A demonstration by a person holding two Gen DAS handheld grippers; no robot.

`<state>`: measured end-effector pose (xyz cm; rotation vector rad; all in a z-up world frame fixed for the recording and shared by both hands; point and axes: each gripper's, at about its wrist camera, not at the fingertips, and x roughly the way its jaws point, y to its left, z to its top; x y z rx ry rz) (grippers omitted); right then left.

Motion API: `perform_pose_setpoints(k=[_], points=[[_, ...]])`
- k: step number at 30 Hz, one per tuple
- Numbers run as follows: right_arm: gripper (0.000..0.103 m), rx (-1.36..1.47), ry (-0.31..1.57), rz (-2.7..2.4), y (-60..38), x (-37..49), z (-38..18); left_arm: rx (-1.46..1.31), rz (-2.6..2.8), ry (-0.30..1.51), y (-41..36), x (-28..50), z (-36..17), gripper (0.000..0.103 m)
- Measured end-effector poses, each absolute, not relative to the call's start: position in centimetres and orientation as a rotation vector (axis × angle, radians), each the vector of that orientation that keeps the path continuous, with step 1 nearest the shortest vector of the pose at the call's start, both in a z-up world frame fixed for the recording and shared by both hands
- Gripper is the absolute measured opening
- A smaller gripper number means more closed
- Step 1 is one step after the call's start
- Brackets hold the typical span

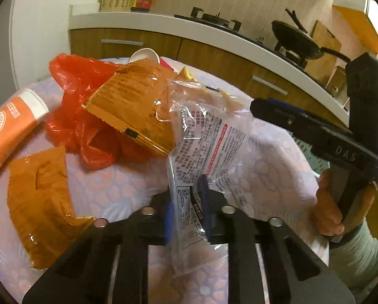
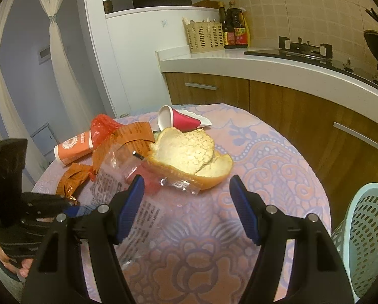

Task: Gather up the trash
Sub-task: 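Lift the plastic bag with the left tool while the right tool grasps the bread crust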

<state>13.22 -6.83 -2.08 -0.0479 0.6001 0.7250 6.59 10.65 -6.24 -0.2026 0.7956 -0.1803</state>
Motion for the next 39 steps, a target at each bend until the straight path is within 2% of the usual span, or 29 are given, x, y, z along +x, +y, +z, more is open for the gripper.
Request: perform_pose_setpoints(k=[4, 10, 14, 15, 17, 18, 27, 29, 36, 39], points=[[0.066, -0.008, 0.622, 0.736, -7.5, 13.9, -1.9, -0.23, -0.199, 0.742, 10.7, 5.7, -5.4, 0.0], [0.066, 0.012, 0.67, 0.717, -7.5, 16.0, -2.0, -0.296, -0.176, 0.634, 11.9, 3.4, -3.8, 0.0], [0.066, -0.01, 0.766, 0.741, -5.9, 18.1, -2.9, -0.368, -0.171, 0.545, 13.7, 1.9, -2.6, 0.0], [0.069, -0.006, 0.772, 0.749, -5.7, 18.3, -3.0, -0.383, -0.157, 0.529, 14.2, 1.8, -2.3, 0.0], [0.085, 0.007, 0.772, 0.727, -5.3, 18.7, -3.0, -0.398, -0.148, 0.508, 14.9, 1.9, -1.9, 0.0], [0.088, 0.011, 0.766, 0.731, -5.3, 18.8, -2.9, -0.419, -0.153, 0.488, 15.4, 1.8, -1.6, 0.0], [0.09, -0.005, 0.781, 0.831, -3.7, 18.8, -3.1, -0.43, -0.132, 0.454, 15.8, 2.7, -0.5, 0.0], [0.095, 0.007, 0.765, 0.861, -4.0, 18.4, -2.8, -0.439, -0.142, 0.449, 15.9, 2.8, -0.4, 0.0], [0.095, -0.054, 0.792, 0.81, -2.5, 19.0, -3.3, -0.458, -0.156, 0.407, 16.2, 2.1, 0.1, 0.0], [0.089, -0.022, 0.834, 0.797, -2.8, 20.0, -3.7, -0.469, -0.148, 0.404, 16.7, 2.0, 0.2, 0.0]])
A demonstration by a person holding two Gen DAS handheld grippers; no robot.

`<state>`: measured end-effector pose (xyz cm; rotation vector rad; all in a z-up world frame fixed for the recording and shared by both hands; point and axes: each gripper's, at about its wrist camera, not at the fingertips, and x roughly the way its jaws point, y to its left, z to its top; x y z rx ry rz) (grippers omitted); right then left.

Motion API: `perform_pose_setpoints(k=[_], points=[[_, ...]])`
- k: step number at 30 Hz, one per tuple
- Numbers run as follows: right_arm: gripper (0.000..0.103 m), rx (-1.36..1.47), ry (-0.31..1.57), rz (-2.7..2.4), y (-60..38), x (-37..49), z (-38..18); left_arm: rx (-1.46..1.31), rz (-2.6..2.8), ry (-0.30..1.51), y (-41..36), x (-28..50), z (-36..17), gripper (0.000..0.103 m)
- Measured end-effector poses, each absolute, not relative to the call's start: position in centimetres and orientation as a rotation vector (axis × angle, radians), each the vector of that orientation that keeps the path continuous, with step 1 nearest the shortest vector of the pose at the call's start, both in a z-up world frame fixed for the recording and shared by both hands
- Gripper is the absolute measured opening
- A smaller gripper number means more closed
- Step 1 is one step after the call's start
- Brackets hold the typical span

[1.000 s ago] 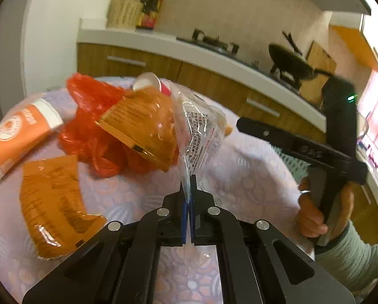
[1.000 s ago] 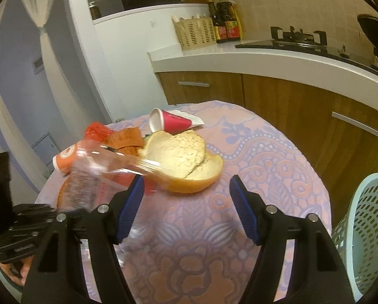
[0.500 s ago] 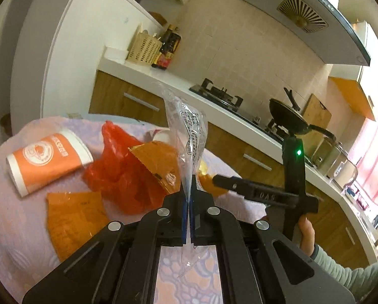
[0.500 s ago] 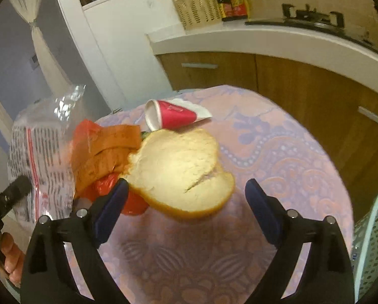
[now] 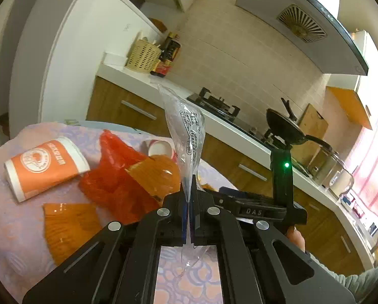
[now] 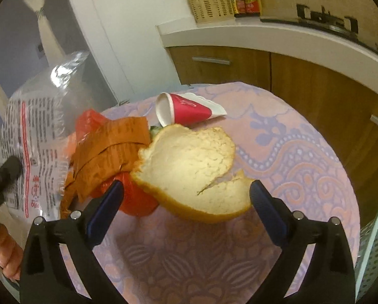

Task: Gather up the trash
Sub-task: 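Lift the plastic bag with the left tool while the right tool grasps the bread crust, then carry bag and bread crust over the wastebasket and open both tools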

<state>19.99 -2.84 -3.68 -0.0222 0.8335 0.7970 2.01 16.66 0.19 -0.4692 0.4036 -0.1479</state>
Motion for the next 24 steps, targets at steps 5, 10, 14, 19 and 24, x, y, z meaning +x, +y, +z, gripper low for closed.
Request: perform_pose_setpoints(k=[5, 10, 14, 19, 24], points=[[0.08, -0.075, 0.82, 0.764, -2.1, 20.2, -3.7, -0.466, -0.144, 0.408, 16.6, 1.9, 0.3, 0.0], [0.018, -0.174, 0.833, 0.841, -0.2, 18.9, -4.2, -0.459, -0.148, 0.403, 16.3, 1.7, 0.7, 0.0], [0.008, -0.179, 0.746, 0.838, -1.2, 17.5, -3.1, -0.454, -0.158, 0.409, 16.0, 1.6, 0.9, 0.0], [0.008, -0.132, 0.672, 0.833, -4.6, 16.0, -0.7, -0.443, -0.206, 0.407, 14.5, 2.0, 1.7, 0.0], [0.008, -0.093, 0.603, 0.78, -9.6, 14.7, 1.7, -0.402, -0.245, 0.428, 11.3, 3.5, 2.5, 0.0]])
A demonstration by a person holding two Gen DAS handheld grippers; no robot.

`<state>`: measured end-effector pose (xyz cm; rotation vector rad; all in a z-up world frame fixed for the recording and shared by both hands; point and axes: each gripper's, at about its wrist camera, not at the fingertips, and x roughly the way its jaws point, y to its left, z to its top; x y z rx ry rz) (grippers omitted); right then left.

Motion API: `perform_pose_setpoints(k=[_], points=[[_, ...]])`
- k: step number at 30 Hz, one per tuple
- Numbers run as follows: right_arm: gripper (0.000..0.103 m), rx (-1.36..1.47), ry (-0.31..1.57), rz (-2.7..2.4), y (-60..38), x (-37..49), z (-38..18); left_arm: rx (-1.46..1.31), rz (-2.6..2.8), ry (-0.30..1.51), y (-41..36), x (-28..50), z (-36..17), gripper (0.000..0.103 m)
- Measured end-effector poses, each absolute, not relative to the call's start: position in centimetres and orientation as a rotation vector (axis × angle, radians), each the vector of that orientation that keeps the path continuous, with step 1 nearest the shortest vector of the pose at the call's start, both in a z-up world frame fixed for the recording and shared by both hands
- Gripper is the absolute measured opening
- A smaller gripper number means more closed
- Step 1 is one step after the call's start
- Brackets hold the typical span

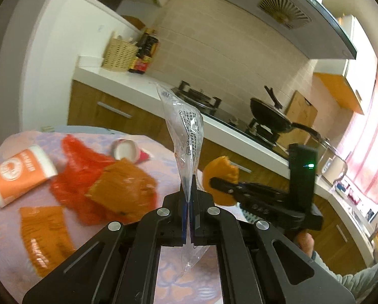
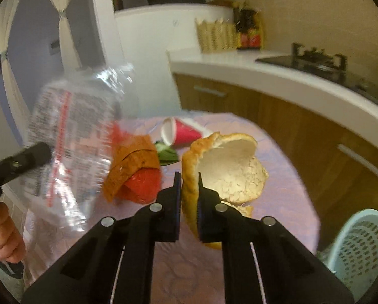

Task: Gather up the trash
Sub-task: 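Carry bag and bread crust over the wastebasket and open both tools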

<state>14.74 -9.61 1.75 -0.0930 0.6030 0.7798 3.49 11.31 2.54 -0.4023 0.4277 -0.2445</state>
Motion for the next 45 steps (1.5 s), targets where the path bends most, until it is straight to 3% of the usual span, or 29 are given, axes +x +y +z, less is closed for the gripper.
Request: perform_pose_setpoints(k=[8, 18, 36, 37, 39, 40, 41, 45], points=[[0.008, -0.021, 0.589, 0.642, -20.1, 14.0, 3.1, -0.34, -0.374, 0.484, 3.1, 8.0, 3.1, 0.0], [0.008, 0.06, 0.652, 0.431, -30.5, 15.8, 0.7, -0.328, -0.529, 0.578, -7.7, 14.5, 0.8, 0.0], [0.01, 0.186, 0.922, 0.286, -37.3, 20.8, -7.4, -0.229, -0.549, 0.815, -18.9, 23.8, -5.9, 0.0], [0.01, 0.187, 0.94, 0.281, -37.3, 21.1, -7.6, -0.228, -0.549, 0.823, -19.1, 24.1, -6.0, 0.002], [0.012, 0.181, 0.962, 0.263, -37.5, 21.5, -7.9, -0.212, -0.534, 0.838, -19.4, 24.4, -6.4, 0.017], [0.014, 0.181, 0.972, 0.255, -37.6, 21.7, -8.0, -0.209, -0.534, 0.845, -19.5, 24.5, -6.6, 0.034], [0.015, 0.18, 0.994, 0.249, -37.7, 21.9, -8.2, -0.206, -0.526, 0.845, -19.7, 24.6, -6.6, 0.043], [0.016, 0.165, 1.035, 0.235, -37.7, 21.8, -8.6, -0.199, -0.522, 0.863, -19.9, 24.8, -7.3, 0.046]])
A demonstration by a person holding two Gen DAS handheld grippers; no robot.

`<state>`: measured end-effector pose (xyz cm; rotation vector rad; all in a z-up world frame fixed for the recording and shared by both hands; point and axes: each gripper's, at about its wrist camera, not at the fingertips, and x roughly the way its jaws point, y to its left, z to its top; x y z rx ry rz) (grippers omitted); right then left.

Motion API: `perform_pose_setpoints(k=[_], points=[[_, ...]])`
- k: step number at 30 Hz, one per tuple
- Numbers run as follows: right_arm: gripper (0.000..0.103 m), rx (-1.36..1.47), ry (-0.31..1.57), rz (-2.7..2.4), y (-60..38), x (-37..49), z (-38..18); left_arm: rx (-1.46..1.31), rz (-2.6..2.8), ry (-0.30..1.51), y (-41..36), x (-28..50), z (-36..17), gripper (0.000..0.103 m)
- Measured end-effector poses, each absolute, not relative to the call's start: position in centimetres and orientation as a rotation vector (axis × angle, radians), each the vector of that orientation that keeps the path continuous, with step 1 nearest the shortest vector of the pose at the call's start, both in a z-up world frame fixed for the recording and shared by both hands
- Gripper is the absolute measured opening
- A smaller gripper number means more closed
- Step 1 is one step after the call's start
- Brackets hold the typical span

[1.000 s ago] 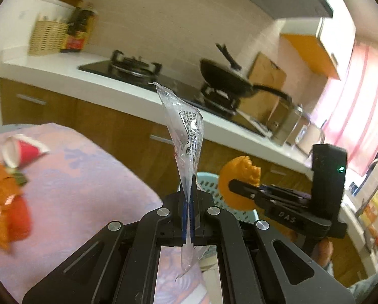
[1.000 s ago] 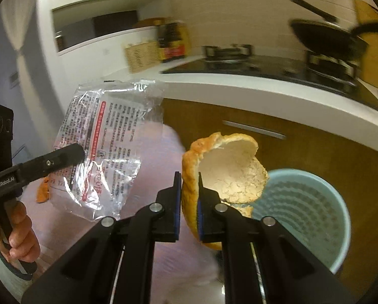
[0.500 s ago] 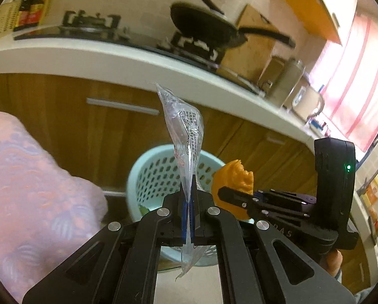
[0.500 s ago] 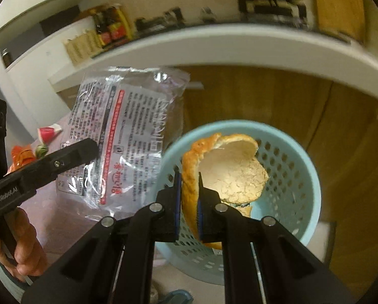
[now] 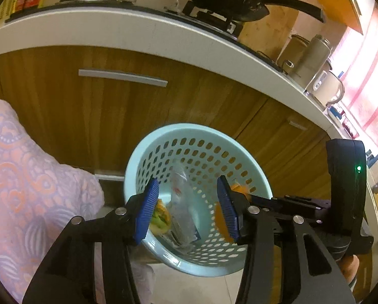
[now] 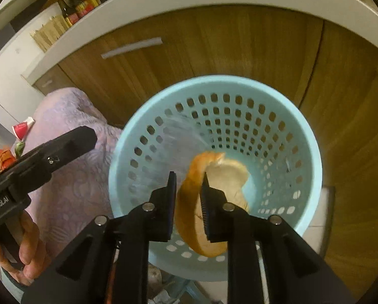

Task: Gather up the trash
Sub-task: 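Carry bag and bread crust over the wastebasket and open both tools, then move both tools back toward the remaining trash on the table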

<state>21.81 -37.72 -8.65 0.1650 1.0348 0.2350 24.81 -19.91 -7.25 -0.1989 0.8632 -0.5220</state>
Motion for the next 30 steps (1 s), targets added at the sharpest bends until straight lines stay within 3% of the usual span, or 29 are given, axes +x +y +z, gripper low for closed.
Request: perform_pose_setpoints(k=[9, 15, 17, 21, 24, 25, 30], points=[[0.018, 0.182, 0.999, 0.24, -38.3, 20.2, -6.9, -0.212, -0.532, 0.807, -18.4, 22.7, -5.8, 0.05], [0.026, 0.173, 0.86, 0.286, -36.2, 18.5, -2.7, -0.222, -0.493, 0.691, -15.4, 19.2, -2.3, 0.064], [0.026, 0.174, 0.804, 0.32, -35.0, 17.8, -1.0, -0.218, -0.457, 0.646, -13.8, 17.5, -0.9, 0.075], [0.03, 0.181, 0.72, 0.399, -32.0, 16.9, 1.3, -0.213, -0.368, 0.538, -9.4, 13.3, 2.4, 0.078], [0.04, 0.169, 0.667, 0.456, -28.9, 16.4, 2.6, -0.233, -0.303, 0.495, -5.7, 10.6, 3.8, 0.078], [0.049, 0.167, 0.655, 0.469, -28.2, 16.1, 3.0, -0.235, -0.285, 0.482, -4.8, 10.0, 4.2, 0.078], [0.051, 0.129, 0.594, 0.57, -22.7, 15.1, 4.5, -0.236, -0.161, 0.41, -0.2, 6.6, 5.8, 0.079]])
